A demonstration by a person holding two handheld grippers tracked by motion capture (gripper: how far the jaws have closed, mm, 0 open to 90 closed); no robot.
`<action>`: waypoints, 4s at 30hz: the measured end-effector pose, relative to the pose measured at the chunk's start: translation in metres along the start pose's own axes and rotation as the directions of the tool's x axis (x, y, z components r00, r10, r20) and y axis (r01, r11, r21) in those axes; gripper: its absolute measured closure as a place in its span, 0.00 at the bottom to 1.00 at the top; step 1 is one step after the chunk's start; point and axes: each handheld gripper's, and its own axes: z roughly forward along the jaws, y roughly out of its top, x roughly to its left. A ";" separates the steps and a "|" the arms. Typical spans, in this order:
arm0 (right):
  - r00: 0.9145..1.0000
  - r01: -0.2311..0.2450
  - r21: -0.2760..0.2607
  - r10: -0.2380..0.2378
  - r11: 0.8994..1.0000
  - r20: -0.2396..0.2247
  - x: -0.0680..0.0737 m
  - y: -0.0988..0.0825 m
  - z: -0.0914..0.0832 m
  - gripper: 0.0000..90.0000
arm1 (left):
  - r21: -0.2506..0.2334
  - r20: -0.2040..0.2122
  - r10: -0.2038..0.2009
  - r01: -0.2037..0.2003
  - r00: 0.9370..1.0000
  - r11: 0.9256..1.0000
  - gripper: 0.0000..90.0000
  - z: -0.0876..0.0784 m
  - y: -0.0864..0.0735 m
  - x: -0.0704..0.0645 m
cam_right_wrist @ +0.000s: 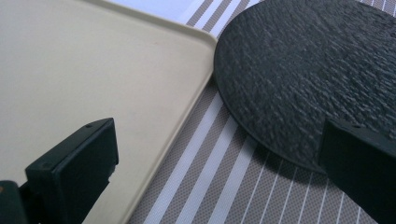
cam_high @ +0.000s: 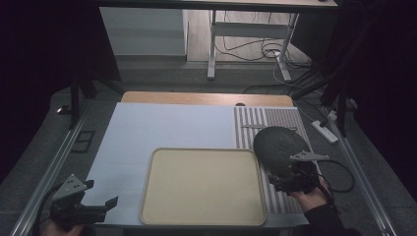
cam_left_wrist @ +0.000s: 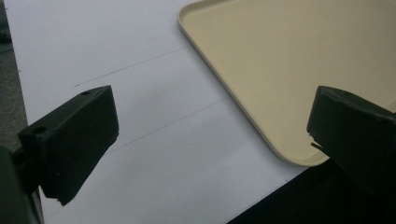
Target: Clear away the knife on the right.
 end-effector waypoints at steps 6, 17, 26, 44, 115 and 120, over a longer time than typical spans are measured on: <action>1.000 0.014 0.013 -0.014 1.000 0.007 -0.007 0.010 0.013 0.00 | 0.000 0.002 0.001 -0.001 1.000 1.000 0.02 0.000 0.000 0.000; 1.000 0.019 0.015 -0.020 1.000 0.006 -0.023 0.026 0.034 0.00 | 0.005 0.003 -0.003 0.003 1.000 1.000 0.02 0.001 0.000 0.001; 1.000 -0.015 0.048 0.014 0.999 0.019 -0.039 0.037 0.052 0.00 | 0.005 0.004 -0.007 0.007 1.000 1.000 0.02 0.001 0.000 0.001; 0.995 -0.062 0.080 0.055 0.995 0.082 -0.072 0.062 0.085 0.00 | 0.009 0.003 -0.007 0.007 1.000 1.000 0.02 0.001 0.001 0.001; 0.958 -0.172 0.121 0.138 0.978 0.251 -0.194 0.100 0.162 1.00 | 0.040 0.016 -0.019 0.019 1.000 0.999 0.04 0.003 0.001 0.002; 0.959 -0.132 0.169 0.083 0.977 0.270 -0.194 0.098 0.162 1.00 | 0.040 0.016 -0.018 0.017 1.000 0.999 0.04 0.003 0.001 0.002</action>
